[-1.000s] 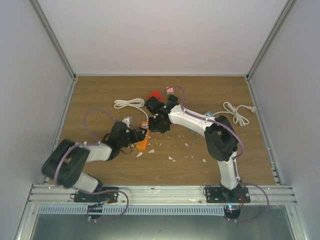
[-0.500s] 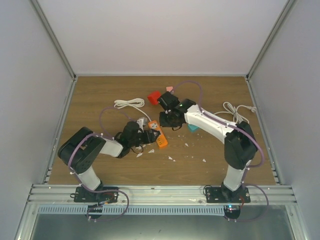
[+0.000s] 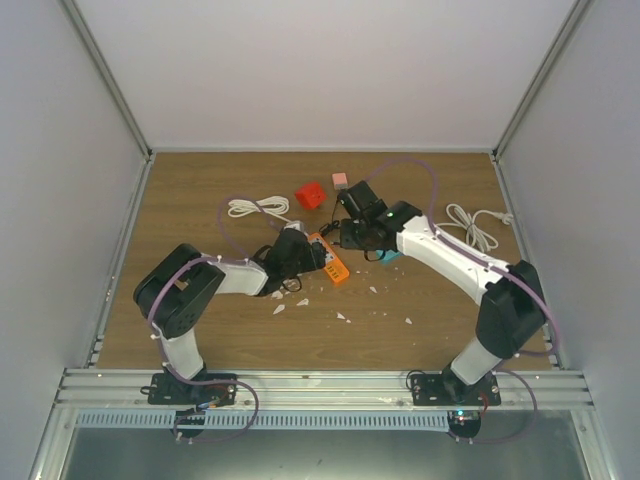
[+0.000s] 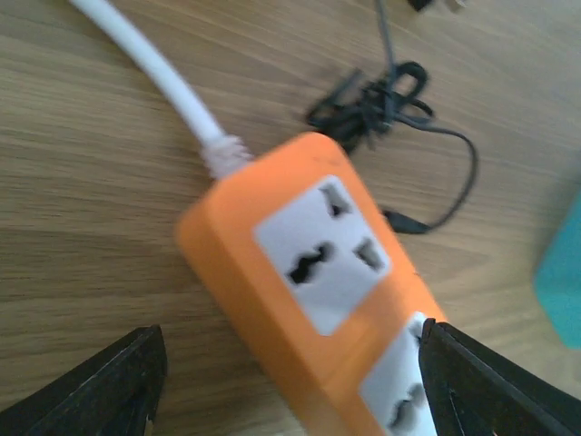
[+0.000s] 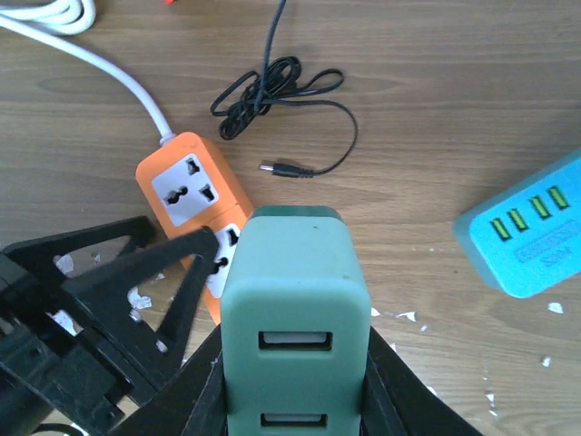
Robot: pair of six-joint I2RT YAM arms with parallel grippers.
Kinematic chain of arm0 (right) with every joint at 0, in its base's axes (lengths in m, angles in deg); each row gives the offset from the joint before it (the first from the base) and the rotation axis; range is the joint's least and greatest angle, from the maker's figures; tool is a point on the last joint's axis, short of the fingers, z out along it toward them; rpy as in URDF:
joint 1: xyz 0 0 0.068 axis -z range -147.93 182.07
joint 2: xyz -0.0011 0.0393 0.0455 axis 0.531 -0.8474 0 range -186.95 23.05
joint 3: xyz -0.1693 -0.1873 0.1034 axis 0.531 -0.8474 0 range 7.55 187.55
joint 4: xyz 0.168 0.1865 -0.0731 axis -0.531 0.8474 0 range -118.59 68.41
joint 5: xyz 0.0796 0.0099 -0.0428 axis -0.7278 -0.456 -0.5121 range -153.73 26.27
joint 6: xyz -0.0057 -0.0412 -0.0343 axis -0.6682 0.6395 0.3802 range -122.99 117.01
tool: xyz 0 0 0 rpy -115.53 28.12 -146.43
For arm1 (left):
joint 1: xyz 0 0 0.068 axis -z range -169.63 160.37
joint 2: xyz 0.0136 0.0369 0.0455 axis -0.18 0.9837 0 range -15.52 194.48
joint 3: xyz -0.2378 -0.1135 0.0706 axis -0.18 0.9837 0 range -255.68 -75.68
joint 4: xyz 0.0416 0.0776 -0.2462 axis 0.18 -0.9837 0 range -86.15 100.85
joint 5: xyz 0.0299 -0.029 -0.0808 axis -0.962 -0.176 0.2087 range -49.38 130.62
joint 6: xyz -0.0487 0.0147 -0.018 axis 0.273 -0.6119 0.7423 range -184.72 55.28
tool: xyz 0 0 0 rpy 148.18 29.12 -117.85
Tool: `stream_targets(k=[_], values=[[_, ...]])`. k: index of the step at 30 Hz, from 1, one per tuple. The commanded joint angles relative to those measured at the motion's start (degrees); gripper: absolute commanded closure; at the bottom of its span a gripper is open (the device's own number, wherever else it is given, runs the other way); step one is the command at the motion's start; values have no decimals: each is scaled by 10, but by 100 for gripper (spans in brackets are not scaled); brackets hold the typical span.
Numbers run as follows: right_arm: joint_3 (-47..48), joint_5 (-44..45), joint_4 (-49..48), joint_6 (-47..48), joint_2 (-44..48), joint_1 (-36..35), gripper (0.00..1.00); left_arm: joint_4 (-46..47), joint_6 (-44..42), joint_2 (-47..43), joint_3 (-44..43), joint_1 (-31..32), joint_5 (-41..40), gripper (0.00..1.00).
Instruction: Insert the plug
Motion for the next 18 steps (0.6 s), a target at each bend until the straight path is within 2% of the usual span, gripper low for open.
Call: stream_targets(k=[1, 3, 7, 18], values=[[-24, 42, -25, -1, 50, 18, 100, -114, 4, -32, -12, 9, -142, 20], [-38, 42, -33, 0, 71, 27, 100, -125, 4, -47, -13, 8, -165, 19], [-68, 37, -54, 1, 99, 34, 100, -134, -17, -44, -39, -4, -160, 19], [-124, 24, -81, 10, 147, 34, 100, -185, -60, 85, -211, -8, -135, 22]])
